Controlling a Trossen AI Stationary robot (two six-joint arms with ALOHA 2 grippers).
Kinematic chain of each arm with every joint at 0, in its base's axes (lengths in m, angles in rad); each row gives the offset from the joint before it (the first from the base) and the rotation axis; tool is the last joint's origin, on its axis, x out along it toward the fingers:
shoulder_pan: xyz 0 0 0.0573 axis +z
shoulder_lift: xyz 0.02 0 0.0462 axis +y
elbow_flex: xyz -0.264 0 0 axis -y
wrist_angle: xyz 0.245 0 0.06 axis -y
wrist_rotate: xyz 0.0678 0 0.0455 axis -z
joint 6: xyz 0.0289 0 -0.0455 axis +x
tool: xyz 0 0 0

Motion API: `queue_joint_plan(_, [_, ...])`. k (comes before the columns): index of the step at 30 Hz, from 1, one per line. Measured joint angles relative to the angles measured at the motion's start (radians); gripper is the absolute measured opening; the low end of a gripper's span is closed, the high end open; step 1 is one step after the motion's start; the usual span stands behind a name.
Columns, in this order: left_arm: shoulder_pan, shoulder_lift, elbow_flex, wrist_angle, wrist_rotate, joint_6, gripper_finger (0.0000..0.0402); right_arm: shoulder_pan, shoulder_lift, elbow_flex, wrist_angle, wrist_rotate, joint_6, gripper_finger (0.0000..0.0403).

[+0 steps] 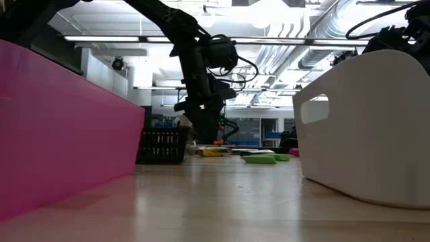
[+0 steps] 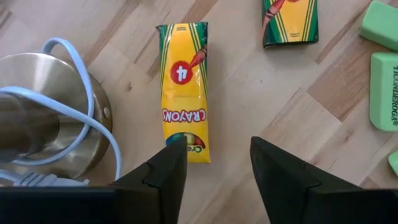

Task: Pick & Place School Supplies
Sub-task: Put the yellow crayon box into the pink bin

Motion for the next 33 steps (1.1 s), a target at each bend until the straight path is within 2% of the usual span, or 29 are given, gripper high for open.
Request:
queue_joint_plan(8, [0.01, 0.001, 0.0, 0.0, 0.003, -0.009, 0.0228, 0.0, 0.0, 0.0, 0.0, 0.0, 0.0, 0.0072])
queue_joint_plan(24, [0.018, 0.055, 0.001, 0.012, 0.014, -0.021, 0.023, 0.0, 0.0, 0.0, 0.0, 0.0, 0.0, 0.0072])
queue_joint_plan(33, [0.021, 0.057, 0.001, -0.004, -0.03, -0.023, 0.023, 0.0, 0.0, 0.0, 0.0, 0.0, 0.0, 0.0072])
